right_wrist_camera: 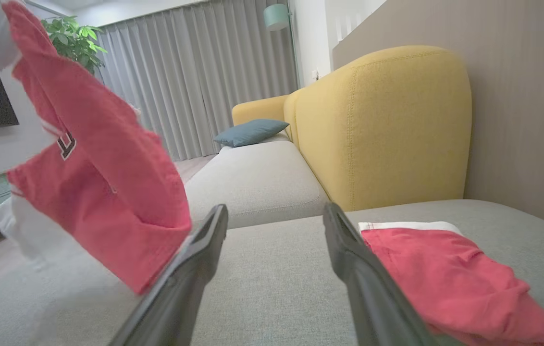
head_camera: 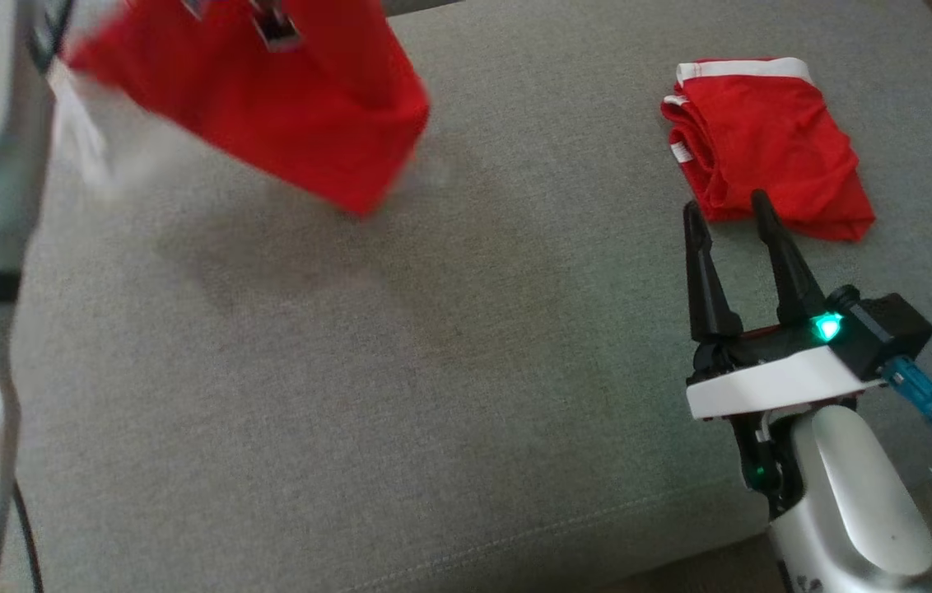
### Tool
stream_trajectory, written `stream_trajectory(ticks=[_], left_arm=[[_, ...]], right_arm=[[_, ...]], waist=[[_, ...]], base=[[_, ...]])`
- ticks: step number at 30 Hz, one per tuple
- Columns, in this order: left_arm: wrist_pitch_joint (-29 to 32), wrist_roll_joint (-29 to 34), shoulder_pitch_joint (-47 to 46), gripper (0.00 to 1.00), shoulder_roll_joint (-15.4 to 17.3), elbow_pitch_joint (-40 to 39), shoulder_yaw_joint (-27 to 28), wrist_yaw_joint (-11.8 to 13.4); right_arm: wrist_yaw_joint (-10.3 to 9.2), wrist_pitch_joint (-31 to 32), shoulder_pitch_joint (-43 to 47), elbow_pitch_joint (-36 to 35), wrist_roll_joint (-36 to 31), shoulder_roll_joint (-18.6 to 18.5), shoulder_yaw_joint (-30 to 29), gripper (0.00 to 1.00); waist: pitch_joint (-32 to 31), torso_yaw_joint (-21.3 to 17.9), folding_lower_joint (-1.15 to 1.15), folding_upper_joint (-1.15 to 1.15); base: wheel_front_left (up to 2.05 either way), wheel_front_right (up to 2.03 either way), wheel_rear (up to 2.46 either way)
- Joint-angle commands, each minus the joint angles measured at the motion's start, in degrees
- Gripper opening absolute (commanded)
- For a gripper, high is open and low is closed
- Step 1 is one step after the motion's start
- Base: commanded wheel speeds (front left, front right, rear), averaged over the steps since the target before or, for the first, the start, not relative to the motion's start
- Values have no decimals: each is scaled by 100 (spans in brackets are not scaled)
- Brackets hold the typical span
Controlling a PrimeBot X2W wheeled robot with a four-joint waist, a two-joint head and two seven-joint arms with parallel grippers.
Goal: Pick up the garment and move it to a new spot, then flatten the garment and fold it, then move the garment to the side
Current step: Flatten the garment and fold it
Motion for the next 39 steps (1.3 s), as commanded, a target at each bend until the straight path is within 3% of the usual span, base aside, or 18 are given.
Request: stream_trajectory(ticks=[1,7,14,23,32,39], left_arm=[[-104,47,-289,0,232,-51,103,41],[-359,-12,-74,0,1,347,-97,-20],[-514,-116,75,0,-30,302,-75,157],[-555,-315,73,0,156,-951,194,445],[576,-304,343,0,297,-2599,41,439],[1348,-240,495,0,509,-2181,-148,291]], right_arm=[[37,-62,-186,-206,34,12,93,100],[37,-62,-46,-191,-16,12,-100,100],[37,-62,-41,-128,-112,12,-68,100],[37,-62,159,-41,-152,12,-152,100],[37,-62,267,-90,-151,12,-151,100],[37,-62,-32,-198,31,12,143,100]], waist=[[-12,8,0,0],[-82,245,0,0],[-230,501,0,0],[-633,750,0,0],[-619,772,0,0],[-126,168,0,0]], base=[[0,0,0],[0,0,0],[0,0,0],[0,0,0],[0,0,0],[0,0,0]])
